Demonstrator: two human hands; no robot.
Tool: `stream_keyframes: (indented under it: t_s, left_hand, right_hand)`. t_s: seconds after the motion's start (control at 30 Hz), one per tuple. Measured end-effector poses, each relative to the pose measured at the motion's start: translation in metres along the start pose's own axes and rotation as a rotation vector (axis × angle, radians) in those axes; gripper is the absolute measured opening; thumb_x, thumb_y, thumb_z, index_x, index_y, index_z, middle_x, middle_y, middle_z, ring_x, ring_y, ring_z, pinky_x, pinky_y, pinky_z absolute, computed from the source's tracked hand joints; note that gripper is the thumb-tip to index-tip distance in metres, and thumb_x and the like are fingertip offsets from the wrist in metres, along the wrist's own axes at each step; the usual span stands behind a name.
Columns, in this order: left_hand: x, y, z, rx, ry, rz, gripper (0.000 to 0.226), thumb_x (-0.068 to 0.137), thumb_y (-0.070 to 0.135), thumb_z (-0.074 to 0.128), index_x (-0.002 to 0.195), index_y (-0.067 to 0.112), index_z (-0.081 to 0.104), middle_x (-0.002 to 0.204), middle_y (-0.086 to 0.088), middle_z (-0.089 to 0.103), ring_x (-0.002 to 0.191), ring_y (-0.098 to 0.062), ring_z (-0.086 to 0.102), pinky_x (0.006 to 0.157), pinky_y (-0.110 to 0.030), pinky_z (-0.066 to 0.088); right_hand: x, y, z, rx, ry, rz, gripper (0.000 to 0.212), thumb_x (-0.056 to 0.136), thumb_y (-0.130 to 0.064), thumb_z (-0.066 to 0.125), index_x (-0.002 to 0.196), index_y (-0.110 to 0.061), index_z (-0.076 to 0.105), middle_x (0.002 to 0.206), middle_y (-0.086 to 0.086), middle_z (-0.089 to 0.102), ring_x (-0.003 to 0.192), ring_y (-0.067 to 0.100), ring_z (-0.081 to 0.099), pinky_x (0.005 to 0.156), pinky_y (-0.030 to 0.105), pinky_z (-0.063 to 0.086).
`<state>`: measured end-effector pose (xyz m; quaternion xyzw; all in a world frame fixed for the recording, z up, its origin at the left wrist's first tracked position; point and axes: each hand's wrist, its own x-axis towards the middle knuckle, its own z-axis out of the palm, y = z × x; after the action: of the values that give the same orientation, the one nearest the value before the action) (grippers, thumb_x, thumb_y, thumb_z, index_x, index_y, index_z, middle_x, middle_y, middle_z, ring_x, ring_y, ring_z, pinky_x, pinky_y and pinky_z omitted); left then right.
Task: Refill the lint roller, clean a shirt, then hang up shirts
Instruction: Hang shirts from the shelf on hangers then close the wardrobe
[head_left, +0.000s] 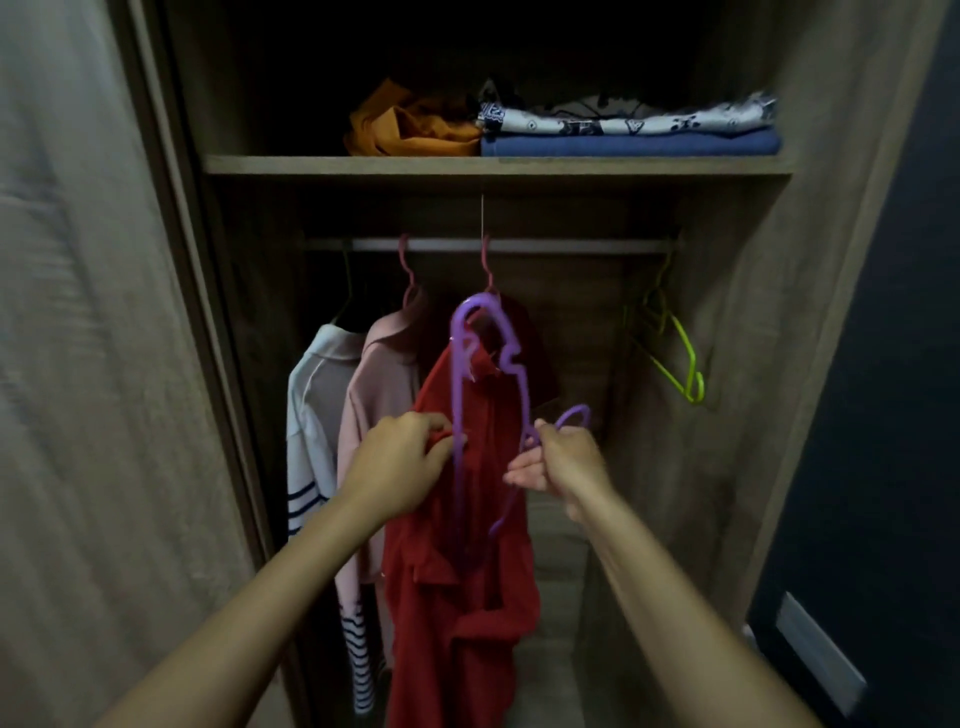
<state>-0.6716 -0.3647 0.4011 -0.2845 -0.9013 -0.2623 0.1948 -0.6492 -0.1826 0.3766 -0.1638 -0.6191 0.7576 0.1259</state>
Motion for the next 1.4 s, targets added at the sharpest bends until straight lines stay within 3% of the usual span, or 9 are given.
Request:
stream_keyframes:
  t_s: [0.13, 0.27, 0.43, 0.57, 0.8, 0.97, 1.1, 1.27, 1.4]
  left_hand:
    - [-0.008, -0.007, -0.024, 0.004, 0.080, -0.066, 0.027, 0.091, 0.037, 0.058, 0.084, 0.012, 0.067, 0.089, -0.018, 0.071, 0.093, -0.040, 0.063, 0.072, -0.040, 0.047]
    - [-0.017, -0.029, -0.046, 0.084, 0.210, -0.193, 0.030, 0.091, 0.038, 0.057, 0.094, 0.013, 0.072, 0.091, -0.019, 0.071, 0.095, -0.041, 0.062, 0.071, -0.039, 0.046]
    - [-0.023, -0.036, -0.042, 0.215, 0.195, -0.238, 0.034, 0.091, 0.039, 0.055, 0.084, 0.007, 0.066, 0.089, -0.021, 0.067, 0.092, -0.044, 0.061, 0.068, -0.039, 0.044]
    - [-0.021, -0.018, -0.018, 0.290, 0.132, -0.195, 0.036, 0.093, 0.036, 0.052, 0.096, 0.002, 0.064, 0.101, -0.023, 0.066, 0.099, -0.042, 0.059, 0.077, -0.043, 0.045]
    - [-0.026, -0.011, -0.004, 0.005, -0.112, -0.103, 0.052, 0.089, 0.061, 0.045, 0.092, 0.015, 0.067, 0.084, -0.010, 0.072, 0.087, -0.029, 0.067, 0.081, -0.036, 0.052]
    - [-0.031, -0.034, -0.013, 0.280, -0.308, 0.108, 0.034, 0.086, 0.050, 0.059, 0.095, 0.017, 0.063, 0.095, -0.006, 0.056, 0.099, -0.027, 0.056, 0.081, -0.036, 0.045]
    - [-0.034, -0.028, 0.004, 0.032, -0.155, 0.219, 0.027, 0.090, 0.032, 0.058, 0.081, 0.007, 0.063, 0.083, -0.012, 0.066, 0.081, -0.030, 0.062, 0.068, -0.032, 0.036]
    - [-0.038, -0.024, 0.027, -0.014, -0.036, 0.179, 0.039, 0.084, 0.044, 0.048, 0.084, 0.010, 0.068, 0.083, -0.010, 0.068, 0.082, -0.029, 0.063, 0.070, -0.038, 0.043]
    - [-0.036, -0.023, 0.022, -0.059, 0.056, 0.180, 0.057, 0.079, 0.055, 0.033, 0.090, 0.014, 0.071, 0.084, -0.008, 0.071, 0.082, -0.026, 0.066, 0.071, -0.037, 0.045]
  right_hand:
    - [0.011, 0.038, 0.013, -0.233, 0.085, -0.031, 0.055, 0.104, -0.023, 0.031, 0.078, 0.019, 0.056, 0.040, 0.010, 0.060, 0.033, 0.020, 0.060, 0.033, 0.020, 0.047]
    - [0.008, 0.064, 0.003, -0.653, 0.221, -0.190, 0.041, 0.103, -0.023, 0.036, 0.080, 0.002, 0.058, 0.050, 0.010, 0.063, 0.038, 0.014, 0.062, 0.039, 0.017, 0.045]
    - [-0.011, 0.064, 0.011, -1.203, 0.235, -0.373, 0.027, 0.101, -0.026, 0.040, 0.113, -0.006, 0.053, 0.099, 0.022, 0.070, 0.094, 0.037, 0.068, 0.073, 0.040, 0.051]
    - [-0.026, 0.053, 0.034, -1.465, 0.161, -0.555, 0.026, 0.100, -0.012, 0.035, 0.124, -0.005, 0.044, 0.111, 0.018, 0.067, 0.104, 0.036, 0.065, 0.079, 0.042, 0.050]
    - [-0.029, 0.022, 0.039, -1.417, 0.171, -0.648, 0.028, 0.102, -0.025, 0.037, 0.119, -0.004, 0.048, 0.108, 0.021, 0.066, 0.101, 0.041, 0.063, 0.076, 0.042, 0.049]
    - [-0.031, 0.004, 0.024, -1.303, 0.221, -0.650, 0.035, 0.102, -0.035, 0.037, 0.115, -0.005, 0.049, 0.105, 0.023, 0.066, 0.100, 0.042, 0.062, 0.073, 0.041, 0.047]
    - [-0.043, -0.006, 0.028, -1.242, 0.244, -0.701, 0.033, 0.102, -0.035, 0.038, 0.114, -0.006, 0.047, 0.102, 0.023, 0.067, 0.097, 0.042, 0.063, 0.070, 0.041, 0.046]
    - [-0.049, -0.001, 0.039, -1.262, 0.210, -0.714, 0.031, 0.101, -0.033, 0.041, 0.120, -0.009, 0.045, 0.100, 0.022, 0.069, 0.098, 0.041, 0.064, 0.073, 0.042, 0.047]
    - [-0.018, -0.012, 0.021, -0.778, 0.255, -0.558, 0.011, 0.095, -0.034, 0.050, 0.094, -0.023, 0.051, 0.082, 0.017, 0.070, 0.080, 0.039, 0.068, 0.070, 0.046, 0.056]
